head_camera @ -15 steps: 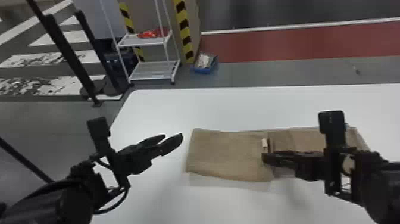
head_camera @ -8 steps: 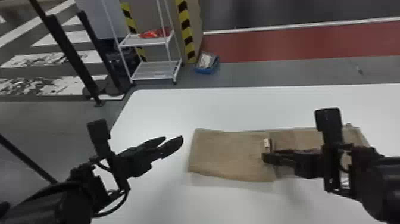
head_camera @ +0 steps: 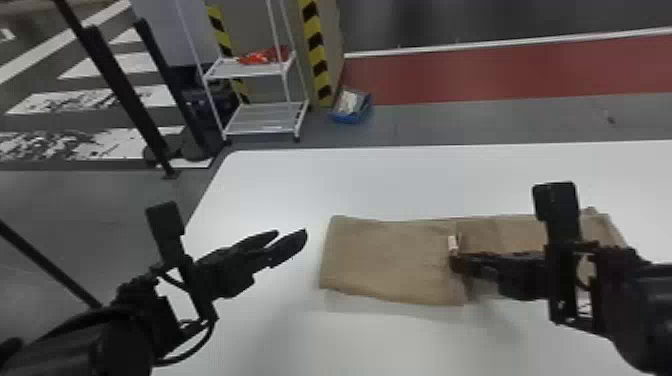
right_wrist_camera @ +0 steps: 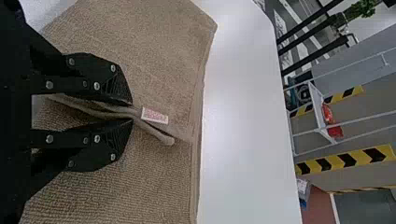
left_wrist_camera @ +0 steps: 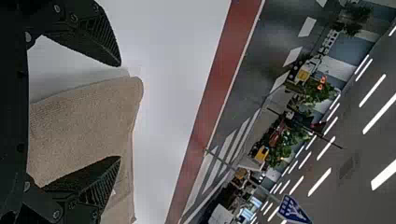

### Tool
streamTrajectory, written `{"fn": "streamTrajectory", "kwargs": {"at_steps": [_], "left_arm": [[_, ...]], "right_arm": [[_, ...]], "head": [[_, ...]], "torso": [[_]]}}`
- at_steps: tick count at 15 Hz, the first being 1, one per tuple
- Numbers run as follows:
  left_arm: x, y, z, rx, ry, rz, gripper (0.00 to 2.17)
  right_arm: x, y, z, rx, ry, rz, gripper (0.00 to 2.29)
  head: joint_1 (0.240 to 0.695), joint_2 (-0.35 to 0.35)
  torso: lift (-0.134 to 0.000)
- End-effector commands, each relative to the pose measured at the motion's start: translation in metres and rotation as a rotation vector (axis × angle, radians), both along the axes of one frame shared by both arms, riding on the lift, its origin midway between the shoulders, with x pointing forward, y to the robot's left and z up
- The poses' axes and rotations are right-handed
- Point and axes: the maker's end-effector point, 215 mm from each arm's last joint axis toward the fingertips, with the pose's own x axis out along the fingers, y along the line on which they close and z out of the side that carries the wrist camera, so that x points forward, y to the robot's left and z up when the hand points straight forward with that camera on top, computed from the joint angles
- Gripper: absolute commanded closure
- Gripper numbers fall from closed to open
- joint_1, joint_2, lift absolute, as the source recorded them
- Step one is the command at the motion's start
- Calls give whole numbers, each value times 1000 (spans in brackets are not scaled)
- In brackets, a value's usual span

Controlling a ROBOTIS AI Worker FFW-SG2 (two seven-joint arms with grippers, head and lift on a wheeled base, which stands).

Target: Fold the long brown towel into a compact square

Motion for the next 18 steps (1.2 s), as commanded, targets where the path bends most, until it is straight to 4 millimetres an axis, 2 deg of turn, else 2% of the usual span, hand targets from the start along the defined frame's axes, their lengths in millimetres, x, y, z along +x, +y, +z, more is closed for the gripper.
{"fn": "streamTrajectory", "kwargs": {"at_steps": [1,5,7,10,13,16,17,18], "left_arm": [[0,2,0,0,0,2,208],[1,7,1,4,-2,12,208],[2,6,2,2,-3,13,208],[5,8,3,1,-7,16,208],[6,12,4,5,-9,23,208],[7,15,6,6,-12,25,208],[6,14,5,5,-10,25,208],[6,14,4,4,-7,26,208]], "right_arm": [[1,2,-1,0,-2,-2,1021],[9,5,11,15,-48,-2,1025],[14,7,17,25,-73,-1,1332],[17,8,23,37,-84,-1,1332],[16,6,39,59,-90,-4,1332],[10,-9,63,100,-115,-31,1332],[9,-17,69,120,-127,-47,1332],[10,-30,68,121,-127,-74,1332]], "head": [[695,238],[695,241],[695,245],[695,246],[695,248],[695,249],[695,248],[695,245]], "torso": [[-124],[-124],[-124],[-124],[-124],[-124],[-124],[-124]]}}
